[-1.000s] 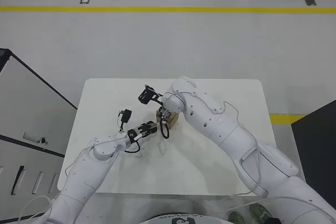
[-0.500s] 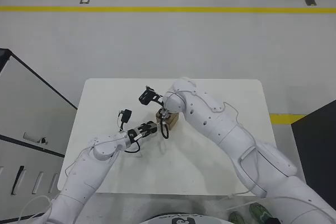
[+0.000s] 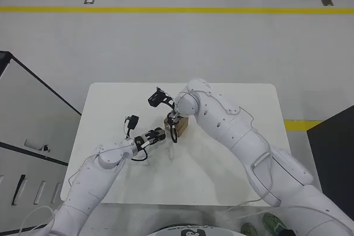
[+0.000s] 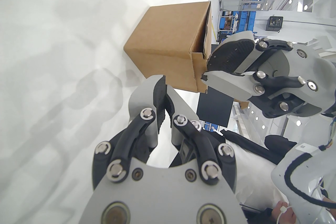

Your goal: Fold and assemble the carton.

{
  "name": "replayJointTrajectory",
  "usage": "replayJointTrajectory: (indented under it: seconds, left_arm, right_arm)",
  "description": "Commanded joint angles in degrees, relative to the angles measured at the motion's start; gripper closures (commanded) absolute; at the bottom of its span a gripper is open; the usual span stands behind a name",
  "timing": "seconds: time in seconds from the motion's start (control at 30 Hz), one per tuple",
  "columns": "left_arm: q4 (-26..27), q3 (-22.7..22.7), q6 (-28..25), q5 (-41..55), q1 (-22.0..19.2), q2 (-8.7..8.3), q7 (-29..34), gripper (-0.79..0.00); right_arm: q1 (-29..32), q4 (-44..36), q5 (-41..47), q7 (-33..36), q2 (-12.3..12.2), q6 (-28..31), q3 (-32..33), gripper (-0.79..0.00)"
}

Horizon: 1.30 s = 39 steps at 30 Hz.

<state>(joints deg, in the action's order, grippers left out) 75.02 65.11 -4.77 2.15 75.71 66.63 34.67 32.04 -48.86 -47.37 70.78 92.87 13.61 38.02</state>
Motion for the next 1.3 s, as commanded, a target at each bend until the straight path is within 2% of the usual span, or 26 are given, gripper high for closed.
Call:
replayJointTrajectory:
  seconds: [0.0,0.17,1.27]
  left_arm:
    - [0.00,0.00,0.00,0.00,0.00,0.00,0.00,0.000]
    - [0.00,0.00,0.00,0.00,0.00,0.00,0.00,0.000]
    - [0.00,0.00,0.00,0.00,0.00,0.00,0.00,0.000]
  right_arm:
    - [-0.04,0.19,0.53,-0.13,-0.07,-0.02,0.46,-0.135]
    - [-0.03,0.16,1.03,-0.60,-0.26,-0.23,1.24,0.000]
    - [1.41,-0.55,0.82,-0.19,-0.67,-1.22,1.74,0.000]
